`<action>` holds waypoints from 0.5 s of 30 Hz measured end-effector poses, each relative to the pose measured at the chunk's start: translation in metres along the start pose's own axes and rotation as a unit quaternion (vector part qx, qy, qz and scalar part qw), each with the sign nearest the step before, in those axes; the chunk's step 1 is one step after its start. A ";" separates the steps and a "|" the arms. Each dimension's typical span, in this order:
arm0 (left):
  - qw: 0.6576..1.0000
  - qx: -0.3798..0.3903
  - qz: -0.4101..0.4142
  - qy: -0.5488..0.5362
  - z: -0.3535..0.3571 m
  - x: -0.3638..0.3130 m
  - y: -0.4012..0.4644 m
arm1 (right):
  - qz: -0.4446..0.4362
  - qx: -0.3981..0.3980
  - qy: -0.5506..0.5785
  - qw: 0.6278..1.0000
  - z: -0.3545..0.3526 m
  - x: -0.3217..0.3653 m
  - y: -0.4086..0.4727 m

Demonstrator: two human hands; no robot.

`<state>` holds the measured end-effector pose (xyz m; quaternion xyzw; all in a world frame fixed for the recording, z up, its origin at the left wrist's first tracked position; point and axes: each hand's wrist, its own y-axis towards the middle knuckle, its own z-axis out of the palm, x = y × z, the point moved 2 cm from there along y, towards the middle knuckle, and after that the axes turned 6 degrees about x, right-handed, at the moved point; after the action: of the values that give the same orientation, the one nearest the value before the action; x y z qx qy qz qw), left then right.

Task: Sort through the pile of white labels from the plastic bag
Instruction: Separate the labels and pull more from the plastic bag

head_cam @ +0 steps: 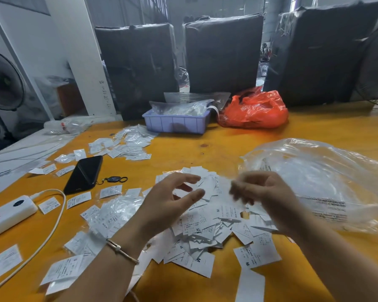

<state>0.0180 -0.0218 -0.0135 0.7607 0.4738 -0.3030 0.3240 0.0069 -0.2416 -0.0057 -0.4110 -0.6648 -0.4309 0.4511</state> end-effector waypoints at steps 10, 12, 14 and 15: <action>0.977 0.086 -0.019 -0.195 0.005 -0.006 -0.002 | 0.001 0.071 0.044 0.997 0.030 -0.009 -0.004; 0.979 0.082 -0.022 -0.187 0.004 -0.005 -0.002 | 0.009 0.052 0.052 0.997 0.027 -0.010 -0.004; 0.980 0.078 -0.024 -0.179 0.003 -0.005 -0.002 | 0.017 0.021 0.050 0.998 0.024 -0.011 -0.003; 0.981 0.072 -0.026 -0.179 0.003 -0.005 -0.002 | 0.022 0.007 0.045 0.999 0.022 -0.012 -0.002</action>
<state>0.0138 -0.0262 -0.0121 0.7031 0.4050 -0.4756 0.3398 0.0030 -0.2237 -0.0226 -0.4023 -0.6375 -0.4340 0.4933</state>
